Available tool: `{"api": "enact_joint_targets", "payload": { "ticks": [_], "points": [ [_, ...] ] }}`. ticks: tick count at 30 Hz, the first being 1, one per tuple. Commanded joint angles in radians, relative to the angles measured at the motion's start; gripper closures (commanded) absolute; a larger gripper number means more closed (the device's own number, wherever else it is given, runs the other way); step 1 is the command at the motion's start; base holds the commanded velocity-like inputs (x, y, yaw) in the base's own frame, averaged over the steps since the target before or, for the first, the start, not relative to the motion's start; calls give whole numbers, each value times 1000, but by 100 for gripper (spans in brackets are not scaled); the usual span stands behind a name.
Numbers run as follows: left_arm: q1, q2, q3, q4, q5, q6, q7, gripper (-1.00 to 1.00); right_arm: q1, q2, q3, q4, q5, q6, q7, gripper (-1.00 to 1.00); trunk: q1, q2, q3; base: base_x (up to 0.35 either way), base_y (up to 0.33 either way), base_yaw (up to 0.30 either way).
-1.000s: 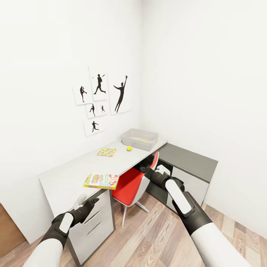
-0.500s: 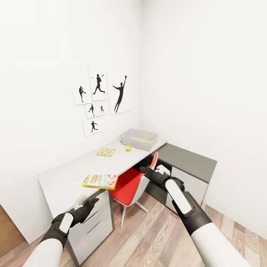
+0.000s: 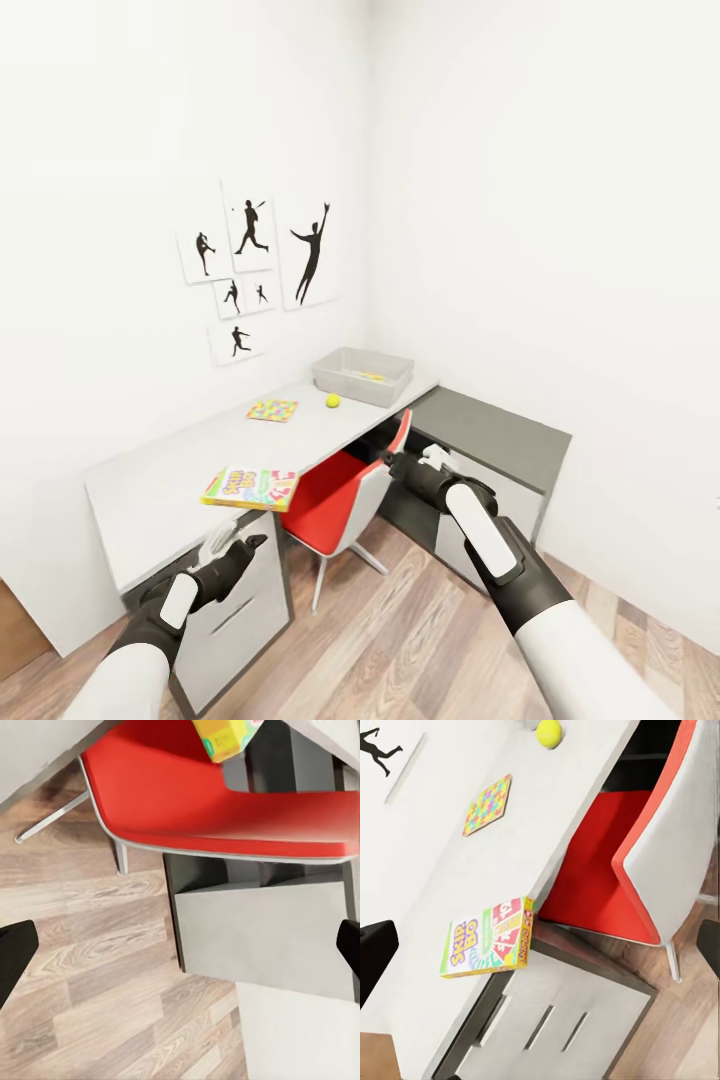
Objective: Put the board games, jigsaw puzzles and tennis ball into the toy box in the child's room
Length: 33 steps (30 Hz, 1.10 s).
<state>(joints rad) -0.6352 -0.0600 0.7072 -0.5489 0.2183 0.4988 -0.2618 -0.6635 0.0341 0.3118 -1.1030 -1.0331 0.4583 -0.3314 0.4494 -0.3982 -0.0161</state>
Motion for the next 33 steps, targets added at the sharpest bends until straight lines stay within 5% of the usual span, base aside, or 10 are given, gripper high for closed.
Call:
{"api": "enact_joint_targets", "payload": {
  "ticks": [1, 33],
  "points": [
    [-1, -1, 8, -2, 4, 9, -2, -100, -1, 0, 1, -1, -10, 0, -9, -100, 1, -2, -2, 0, -192, 0],
    [-1, -1, 8, -2, 3, 9, -2, -100, -1, 0, 1, -2, -10, 1, -9, -100, 1, -2, -2, 61, -21, 0]
  ]
}}
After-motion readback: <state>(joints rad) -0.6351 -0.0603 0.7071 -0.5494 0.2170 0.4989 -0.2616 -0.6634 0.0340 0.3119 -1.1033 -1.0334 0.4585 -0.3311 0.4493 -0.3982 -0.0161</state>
